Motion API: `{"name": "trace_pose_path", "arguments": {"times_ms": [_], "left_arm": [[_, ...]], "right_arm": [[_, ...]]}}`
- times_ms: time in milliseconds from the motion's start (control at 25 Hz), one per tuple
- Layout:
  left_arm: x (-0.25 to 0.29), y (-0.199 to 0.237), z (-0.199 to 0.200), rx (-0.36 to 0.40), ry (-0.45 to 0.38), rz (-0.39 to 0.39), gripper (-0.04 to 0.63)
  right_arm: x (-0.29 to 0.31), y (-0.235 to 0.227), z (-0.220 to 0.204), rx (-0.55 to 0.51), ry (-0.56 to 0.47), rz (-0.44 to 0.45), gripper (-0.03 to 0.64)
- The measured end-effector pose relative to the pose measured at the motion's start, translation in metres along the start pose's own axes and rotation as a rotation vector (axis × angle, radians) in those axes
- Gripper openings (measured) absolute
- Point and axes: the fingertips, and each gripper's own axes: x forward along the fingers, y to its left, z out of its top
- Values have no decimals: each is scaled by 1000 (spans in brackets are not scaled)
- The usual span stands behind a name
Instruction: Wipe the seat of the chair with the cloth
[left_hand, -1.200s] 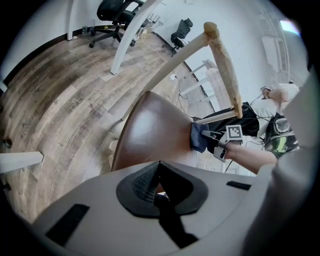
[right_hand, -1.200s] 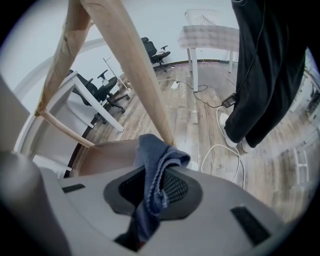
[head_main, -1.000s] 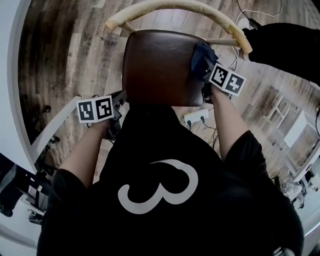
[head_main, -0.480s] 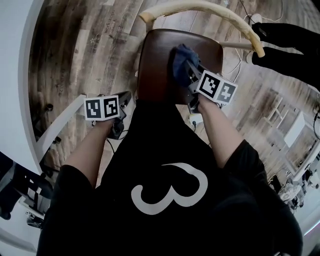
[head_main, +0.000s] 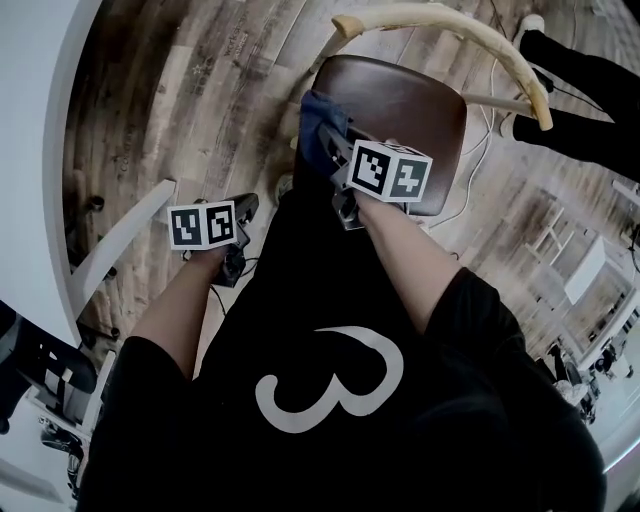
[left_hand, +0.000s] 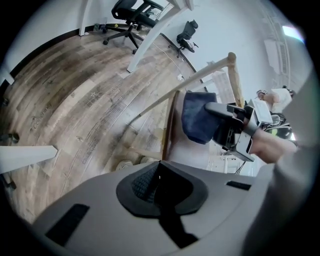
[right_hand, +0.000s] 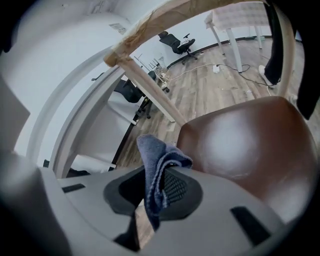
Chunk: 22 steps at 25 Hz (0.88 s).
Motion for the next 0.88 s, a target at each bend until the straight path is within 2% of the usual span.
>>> {"name": "trace_pose_path", "arguments": {"times_ms": [240,440,560,680,880], "left_arm": [[-7,16,-11,-31,1,3,12],[-14,30,-6,-79,-35,2,12],[-16,37,-4,-104,-48,9,12],[-15,38,-6,-96,-42,15,12],[-13,36,-8,-106,-47,10,12]], "right_arm": [[27,-7,-15,-35,41,-32,55],[37,-29,-21,-31,63,-103,55],[40,-37,-25,-104,92,-144,55],[43,-42,-27,-202,119,-182,55],[46,-52,-28,-209,121,-208,55]]}}
